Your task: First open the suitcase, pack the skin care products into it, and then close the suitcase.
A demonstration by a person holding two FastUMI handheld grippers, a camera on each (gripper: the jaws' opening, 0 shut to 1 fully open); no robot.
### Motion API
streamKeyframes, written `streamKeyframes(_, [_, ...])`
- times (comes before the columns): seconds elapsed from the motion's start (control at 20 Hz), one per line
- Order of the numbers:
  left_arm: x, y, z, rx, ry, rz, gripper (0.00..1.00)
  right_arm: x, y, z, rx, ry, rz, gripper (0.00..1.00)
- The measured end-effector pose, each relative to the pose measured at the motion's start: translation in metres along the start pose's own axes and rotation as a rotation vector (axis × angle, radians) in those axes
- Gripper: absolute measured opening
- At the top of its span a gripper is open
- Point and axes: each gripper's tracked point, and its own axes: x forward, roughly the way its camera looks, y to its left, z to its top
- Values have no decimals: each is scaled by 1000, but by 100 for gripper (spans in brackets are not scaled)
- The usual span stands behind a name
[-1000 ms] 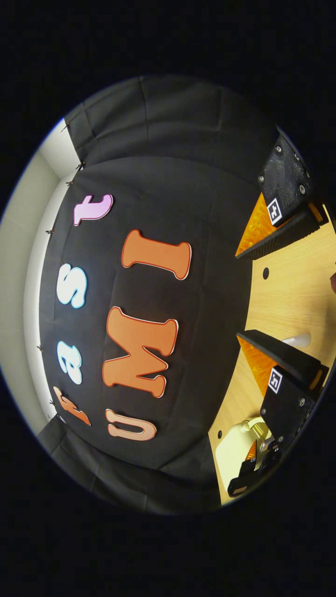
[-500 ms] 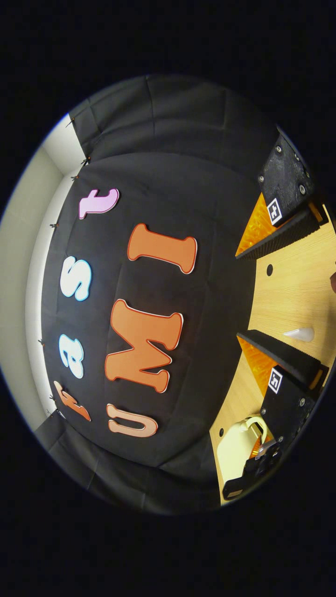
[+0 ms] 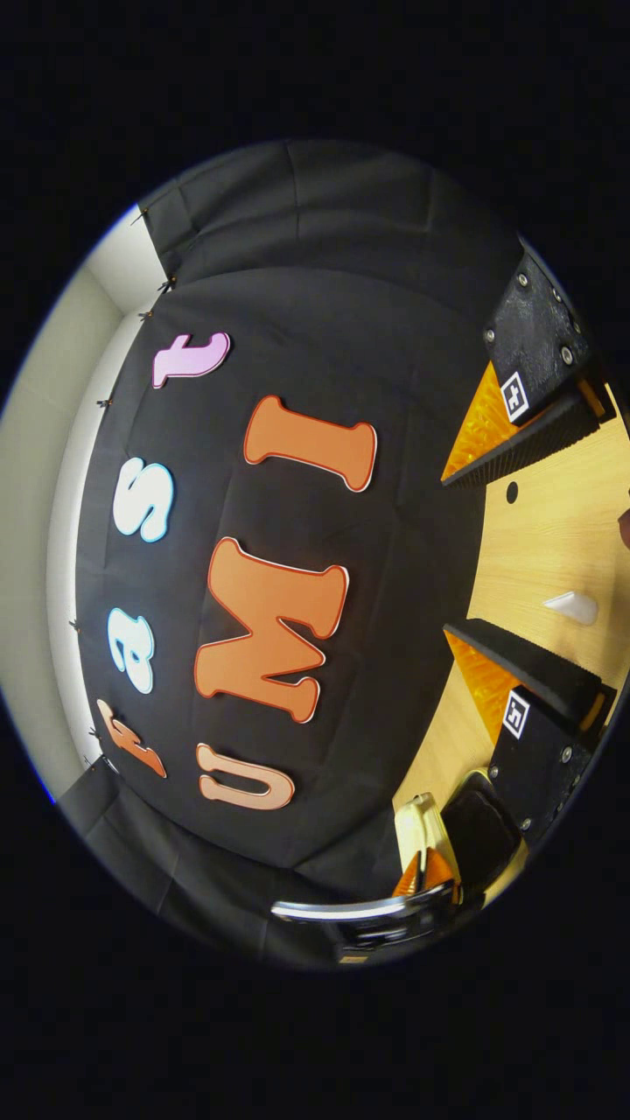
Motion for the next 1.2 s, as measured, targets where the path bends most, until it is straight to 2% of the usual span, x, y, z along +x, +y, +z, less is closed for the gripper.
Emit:
streamKeyframes(0.4, [-13, 83, -13, -188, -3, 181, 6, 22, 39, 8, 5, -8, 35, 93])
streamKeyframes(0.45, [-13, 91, -16, -208, 3, 195, 6, 23, 46, 9, 6, -9, 43, 96])
streamKeyframes(0.7, [-18, 146, -45, -296, 22, 283, 6, 33, 85, 12, 5, -5, 75, 95])
streamKeyframes(0.95, [-13, 195, -82, -387, 49, 317, 6, 41, 122, 18, 5, 1, 91, 95])
streamKeyframes(1.2, [-9, 209, -120, -548, 88, 341, 6, 47, 155, 20, -14, 17, 101, 95])
